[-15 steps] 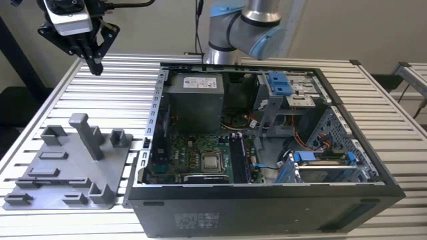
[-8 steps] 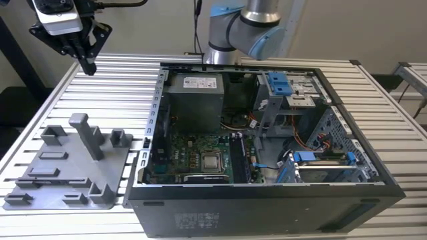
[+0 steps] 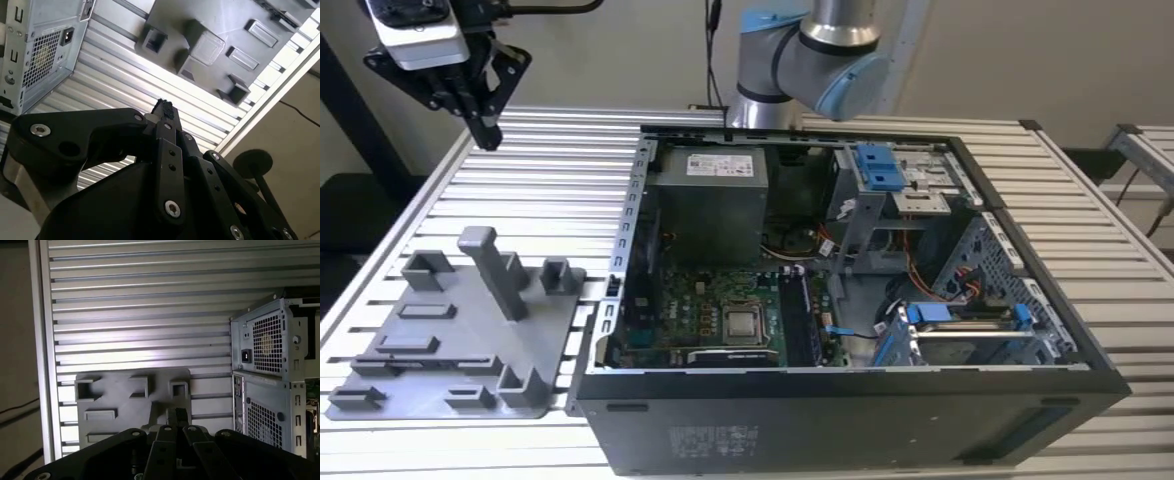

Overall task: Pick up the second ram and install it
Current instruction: 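Reach for the second ram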

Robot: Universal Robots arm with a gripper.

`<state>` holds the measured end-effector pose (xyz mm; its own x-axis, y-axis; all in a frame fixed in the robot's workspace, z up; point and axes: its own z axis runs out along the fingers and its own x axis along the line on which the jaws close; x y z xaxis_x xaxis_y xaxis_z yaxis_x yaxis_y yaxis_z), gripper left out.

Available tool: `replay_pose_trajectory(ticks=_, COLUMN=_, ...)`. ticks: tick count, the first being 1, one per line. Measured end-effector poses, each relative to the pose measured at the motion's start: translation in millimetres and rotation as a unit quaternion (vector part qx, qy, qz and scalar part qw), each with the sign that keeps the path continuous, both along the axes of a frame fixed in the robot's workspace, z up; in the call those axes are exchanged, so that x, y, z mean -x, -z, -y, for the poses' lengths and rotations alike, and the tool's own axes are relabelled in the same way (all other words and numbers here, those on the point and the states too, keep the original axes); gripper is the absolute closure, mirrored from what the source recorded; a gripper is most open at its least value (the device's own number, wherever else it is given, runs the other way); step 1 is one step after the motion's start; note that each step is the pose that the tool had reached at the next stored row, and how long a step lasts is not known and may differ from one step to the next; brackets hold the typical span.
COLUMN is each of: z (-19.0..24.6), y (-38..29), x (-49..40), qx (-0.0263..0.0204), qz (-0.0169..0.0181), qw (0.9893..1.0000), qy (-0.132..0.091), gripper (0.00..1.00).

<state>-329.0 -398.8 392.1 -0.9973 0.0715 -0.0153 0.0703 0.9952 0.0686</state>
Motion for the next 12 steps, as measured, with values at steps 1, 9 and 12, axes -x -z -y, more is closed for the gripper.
replay_pose_trajectory(ticks=1, z=0.0, y=0.0, x=0.9, qx=0.0000, qz=0.0000, qw=1.0000, qy=0.000, gripper=0.89)
replay_pose_trajectory(ticks=9, z=0.0, y=0.0, x=4.9, qx=0.0000, qz=0.0000, qw=1.0000, qy=0.000, gripper=0.89)
replay_pose_trajectory(ticks=12, z=0.0, y=0.0, x=5.2, qx=0.0000, qz=0.0000, qw=1.0000, qy=0.000, gripper=0.89)
